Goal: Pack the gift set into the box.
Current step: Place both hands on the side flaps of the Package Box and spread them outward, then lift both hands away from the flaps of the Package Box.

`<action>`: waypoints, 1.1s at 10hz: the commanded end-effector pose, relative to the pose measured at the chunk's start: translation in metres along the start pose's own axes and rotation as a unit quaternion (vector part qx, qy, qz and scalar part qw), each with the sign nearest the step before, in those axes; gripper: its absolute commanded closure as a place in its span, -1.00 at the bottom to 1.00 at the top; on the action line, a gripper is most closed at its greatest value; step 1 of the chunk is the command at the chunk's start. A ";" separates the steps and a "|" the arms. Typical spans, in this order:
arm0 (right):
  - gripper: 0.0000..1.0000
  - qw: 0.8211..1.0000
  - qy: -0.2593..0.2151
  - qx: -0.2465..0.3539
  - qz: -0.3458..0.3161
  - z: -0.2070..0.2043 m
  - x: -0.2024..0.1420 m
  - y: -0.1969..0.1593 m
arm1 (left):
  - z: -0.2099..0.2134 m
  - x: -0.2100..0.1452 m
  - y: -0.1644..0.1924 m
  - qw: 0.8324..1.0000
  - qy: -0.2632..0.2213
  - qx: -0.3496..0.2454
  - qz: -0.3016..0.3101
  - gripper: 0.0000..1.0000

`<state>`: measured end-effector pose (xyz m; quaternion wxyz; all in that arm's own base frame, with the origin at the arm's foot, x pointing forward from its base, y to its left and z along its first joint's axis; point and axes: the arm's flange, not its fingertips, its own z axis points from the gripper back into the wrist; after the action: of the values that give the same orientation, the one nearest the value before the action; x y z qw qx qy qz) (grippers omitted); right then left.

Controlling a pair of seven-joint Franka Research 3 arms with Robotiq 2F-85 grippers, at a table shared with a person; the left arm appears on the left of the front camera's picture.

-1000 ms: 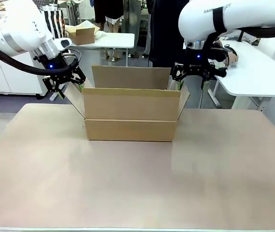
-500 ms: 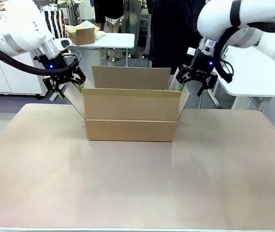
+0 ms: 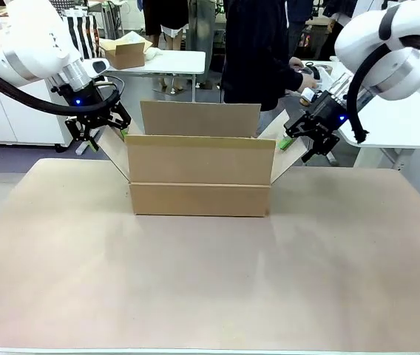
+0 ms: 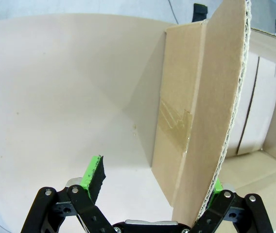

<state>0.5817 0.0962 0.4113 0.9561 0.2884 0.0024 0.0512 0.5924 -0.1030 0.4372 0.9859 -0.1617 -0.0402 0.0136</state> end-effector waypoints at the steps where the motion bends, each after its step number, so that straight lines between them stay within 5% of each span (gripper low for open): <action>1: -1.00 1.000 0.004 -0.015 0.012 0.000 0.001 0.005 | 0.000 -0.002 0.000 1.000 0.000 0.007 0.006 -1.00; 11: -1.00 1.000 0.004 -0.015 0.012 0.000 0.001 0.005 | 0.000 -0.002 0.000 1.000 0.000 0.007 0.006 -1.00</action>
<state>0.5812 0.1002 0.4116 0.9576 0.2822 0.0035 0.0589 0.5924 -0.1030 0.4372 0.9859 -0.1617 -0.0402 0.0136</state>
